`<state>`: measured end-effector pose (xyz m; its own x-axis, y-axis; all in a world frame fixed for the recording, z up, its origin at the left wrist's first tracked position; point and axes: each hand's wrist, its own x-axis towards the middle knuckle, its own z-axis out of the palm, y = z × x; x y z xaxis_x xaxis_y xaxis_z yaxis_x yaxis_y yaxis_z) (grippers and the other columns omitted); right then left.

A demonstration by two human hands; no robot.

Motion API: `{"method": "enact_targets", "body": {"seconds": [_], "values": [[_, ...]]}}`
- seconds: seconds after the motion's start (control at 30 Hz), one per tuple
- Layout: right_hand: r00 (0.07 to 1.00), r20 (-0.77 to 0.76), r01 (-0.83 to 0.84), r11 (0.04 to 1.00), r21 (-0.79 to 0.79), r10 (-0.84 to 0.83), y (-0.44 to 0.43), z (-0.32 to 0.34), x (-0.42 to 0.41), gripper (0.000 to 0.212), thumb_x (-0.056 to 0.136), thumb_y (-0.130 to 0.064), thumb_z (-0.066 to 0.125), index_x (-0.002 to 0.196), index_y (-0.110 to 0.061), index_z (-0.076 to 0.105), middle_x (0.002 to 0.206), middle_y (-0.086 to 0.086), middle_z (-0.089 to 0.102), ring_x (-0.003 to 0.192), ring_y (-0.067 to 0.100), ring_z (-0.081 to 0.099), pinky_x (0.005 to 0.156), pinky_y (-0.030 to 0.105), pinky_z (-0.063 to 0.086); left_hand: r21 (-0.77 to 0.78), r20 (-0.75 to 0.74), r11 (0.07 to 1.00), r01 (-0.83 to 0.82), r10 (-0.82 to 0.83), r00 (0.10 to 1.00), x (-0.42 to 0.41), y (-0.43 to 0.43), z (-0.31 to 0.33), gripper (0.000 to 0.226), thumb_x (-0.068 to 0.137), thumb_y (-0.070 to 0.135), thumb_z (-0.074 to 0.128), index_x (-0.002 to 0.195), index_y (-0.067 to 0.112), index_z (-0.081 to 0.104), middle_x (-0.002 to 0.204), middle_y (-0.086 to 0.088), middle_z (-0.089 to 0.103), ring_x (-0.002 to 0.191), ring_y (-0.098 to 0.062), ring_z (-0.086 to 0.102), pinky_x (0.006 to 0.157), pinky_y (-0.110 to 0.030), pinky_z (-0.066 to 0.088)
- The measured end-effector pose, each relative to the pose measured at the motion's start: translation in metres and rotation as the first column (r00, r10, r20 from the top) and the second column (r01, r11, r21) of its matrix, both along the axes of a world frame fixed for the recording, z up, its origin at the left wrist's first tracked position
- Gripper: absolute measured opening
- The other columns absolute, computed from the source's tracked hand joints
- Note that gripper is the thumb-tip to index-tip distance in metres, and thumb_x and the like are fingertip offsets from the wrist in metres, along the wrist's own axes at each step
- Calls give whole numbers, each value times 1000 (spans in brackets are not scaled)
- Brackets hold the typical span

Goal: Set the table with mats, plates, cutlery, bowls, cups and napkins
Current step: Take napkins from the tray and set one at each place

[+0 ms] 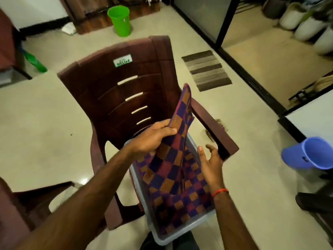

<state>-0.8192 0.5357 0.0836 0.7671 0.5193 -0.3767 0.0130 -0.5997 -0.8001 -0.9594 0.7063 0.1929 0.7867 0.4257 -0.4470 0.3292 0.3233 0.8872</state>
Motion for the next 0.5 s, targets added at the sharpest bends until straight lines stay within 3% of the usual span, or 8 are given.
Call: {"method": "enact_targets", "body": {"seconds": [0.03,0.1,0.17,0.2,0.27,0.3,0.43,0.5], "values": [[975,-213,75,996,57,-61,0,14,-4,63,90,-67,50,131,-20,55,114,-6,67,112,14,63,88,29,50,-18,35,1000,-8,8,999,1,0,16,28,107,8,43,122,17,65,111,-5,75,100,-20,72,82,-32,60],[806,-592,142,973,183,-6,-1,32,-14,51,97,-57,45,130,-19,57,90,-10,73,80,2,69,68,21,54,-72,95,997,-39,46,994,1,0,40,31,105,5,40,120,14,66,107,-5,77,95,-19,74,77,-30,61],[574,-814,233,934,272,94,-11,44,-21,59,99,-59,43,140,-18,55,115,0,74,105,14,71,94,37,56,-129,135,990,-63,80,988,2,-6,63,32,102,5,40,119,11,66,106,-7,77,91,-19,75,75,-31,61],[498,-859,285,914,289,117,-15,51,-22,63,98,-62,44,145,-20,52,134,6,65,124,23,62,109,45,46,-134,149,989,-64,84,985,3,-8,76,32,101,6,40,119,11,66,107,-8,77,90,-20,75,76,-32,62],[425,-899,377,881,284,108,-22,66,-23,63,99,-59,46,146,-19,51,146,13,55,135,31,53,115,50,39,-146,175,988,-54,79,981,2,-11,94,33,101,8,40,119,12,67,109,-9,76,92,-21,74,79,-34,62],[438,-894,412,862,295,97,-24,78,-22,58,102,-53,46,146,-16,52,145,15,56,133,31,54,112,49,43,-149,184,987,-54,81,980,2,-13,103,33,100,8,39,117,12,67,107,-8,76,90,-21,74,78,-34,62],[686,-726,391,824,411,37,-49,109,-18,39,104,-28,51,142,-16,55,133,12,66,123,31,62,102,52,51,-125,184,990,-67,90,979,0,-23,122,36,99,6,34,107,14,68,92,-2,78,77,-16,73,70,-30,60],[739,-674,370,828,422,13,-68,125,-14,35,103,-22,53,138,-15,57,131,16,66,120,37,63,98,55,54,-108,189,993,-39,59,980,-1,-30,128,37,100,8,32,106,15,67,90,0,77,76,-15,72,66,-28,60]]}}
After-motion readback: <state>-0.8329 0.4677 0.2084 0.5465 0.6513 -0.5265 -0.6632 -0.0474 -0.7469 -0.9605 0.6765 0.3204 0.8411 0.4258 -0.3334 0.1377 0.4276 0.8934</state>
